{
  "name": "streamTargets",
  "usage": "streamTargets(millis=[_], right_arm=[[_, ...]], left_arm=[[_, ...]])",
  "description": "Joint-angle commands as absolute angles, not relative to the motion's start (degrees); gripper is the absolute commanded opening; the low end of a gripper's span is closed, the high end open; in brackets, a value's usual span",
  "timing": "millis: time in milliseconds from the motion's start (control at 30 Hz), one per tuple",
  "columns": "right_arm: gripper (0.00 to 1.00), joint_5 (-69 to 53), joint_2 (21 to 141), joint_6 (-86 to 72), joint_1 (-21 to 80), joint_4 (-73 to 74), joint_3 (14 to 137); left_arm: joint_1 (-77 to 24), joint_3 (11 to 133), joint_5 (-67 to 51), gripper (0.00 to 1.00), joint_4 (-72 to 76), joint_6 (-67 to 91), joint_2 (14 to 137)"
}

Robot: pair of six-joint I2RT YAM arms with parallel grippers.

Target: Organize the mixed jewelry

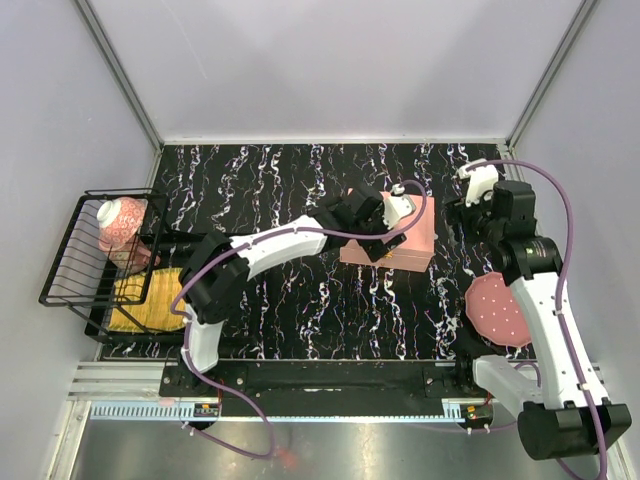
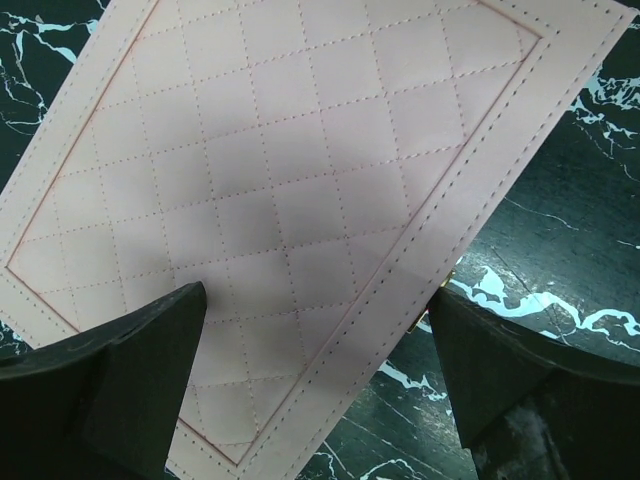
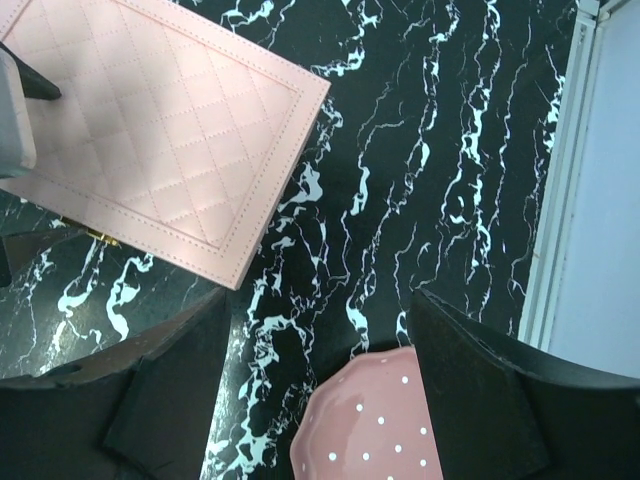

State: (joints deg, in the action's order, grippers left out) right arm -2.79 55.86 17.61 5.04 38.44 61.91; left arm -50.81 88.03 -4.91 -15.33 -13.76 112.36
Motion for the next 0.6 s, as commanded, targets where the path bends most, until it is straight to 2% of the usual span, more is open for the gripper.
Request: streamTargets(millis=[0,333,567], right_arm=[[0.78,-0.4,52.9,19.0,4.7,39.3,61.8],[0.78,-0.4,51.9,20.3,4.5,39.8,60.9],[0.78,-0.4,52.8,19.8,4.2,39.7,62.3]], left_arm=[[-51.6,85.9,-1.2,0.99,-14.9,-13.7,113.5],[-54.6,78.9,2.3,0.98,-14.3,-13.4,114.7],[-54.7,79.6,2.3,0.98,-16.4,-11.9,108.7]])
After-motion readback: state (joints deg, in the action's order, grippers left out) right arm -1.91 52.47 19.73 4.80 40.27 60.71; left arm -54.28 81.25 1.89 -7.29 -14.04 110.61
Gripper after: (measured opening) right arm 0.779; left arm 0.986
